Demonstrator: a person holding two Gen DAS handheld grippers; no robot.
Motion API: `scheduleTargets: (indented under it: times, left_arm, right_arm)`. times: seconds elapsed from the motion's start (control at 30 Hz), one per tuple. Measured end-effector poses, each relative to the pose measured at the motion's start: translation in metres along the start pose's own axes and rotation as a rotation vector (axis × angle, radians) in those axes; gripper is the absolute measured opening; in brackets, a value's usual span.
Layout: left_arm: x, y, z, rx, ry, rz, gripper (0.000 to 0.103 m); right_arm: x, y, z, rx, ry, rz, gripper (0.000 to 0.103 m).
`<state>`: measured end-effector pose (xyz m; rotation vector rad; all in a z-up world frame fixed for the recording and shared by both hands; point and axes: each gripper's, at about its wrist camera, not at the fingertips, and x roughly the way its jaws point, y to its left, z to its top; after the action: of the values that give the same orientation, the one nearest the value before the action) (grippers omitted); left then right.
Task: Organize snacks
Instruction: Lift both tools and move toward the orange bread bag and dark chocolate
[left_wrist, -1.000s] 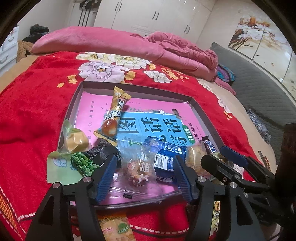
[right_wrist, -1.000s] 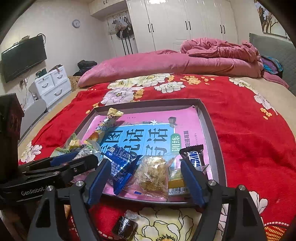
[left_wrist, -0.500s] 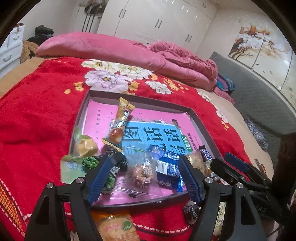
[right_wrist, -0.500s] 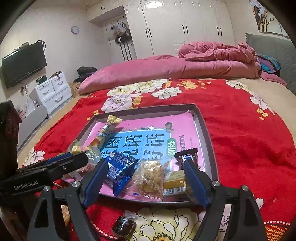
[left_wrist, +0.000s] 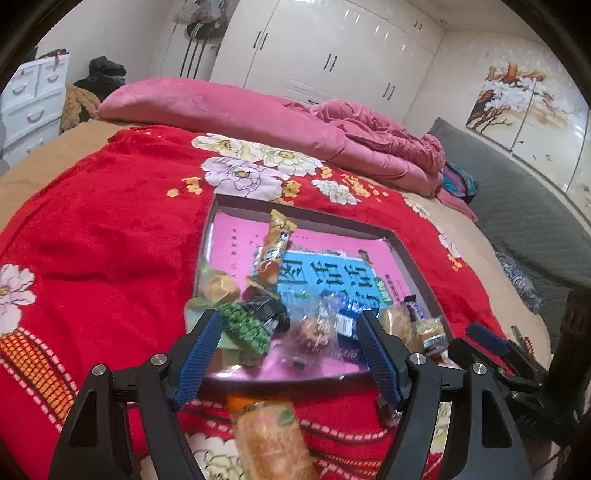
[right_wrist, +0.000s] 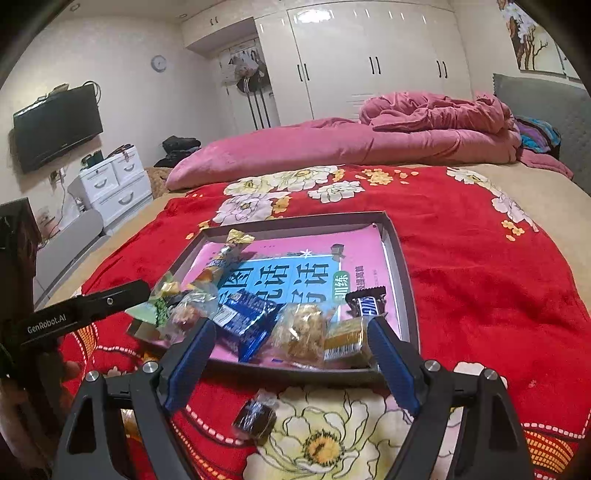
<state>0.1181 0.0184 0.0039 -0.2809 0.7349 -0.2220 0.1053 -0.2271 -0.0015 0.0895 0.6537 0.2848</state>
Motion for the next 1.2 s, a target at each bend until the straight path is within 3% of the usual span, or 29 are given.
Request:
scheduleTargets:
  times: [0.73,0.93,1.2]
  left_arm:
    - [-0.007,0.007,-0.04,-0.01,0.178,0.074,0.077]
    - [0.001,0.014,-0.05,-0.036,0.251,0.074,0.077]
    - [0.007,0.011,-0.056,-0.012,0.284,0.08,0.077]
  right_arm:
    - [-0.011,0.013,-0.027,-0.071,0.084,-0.004,0.084]
    - [-0.001,0.022,-0.036,-0.145,0.141,-0.003,0.084]
    - [0.021,0.032,-0.051,-0.275,0.234,0.014,0.084]
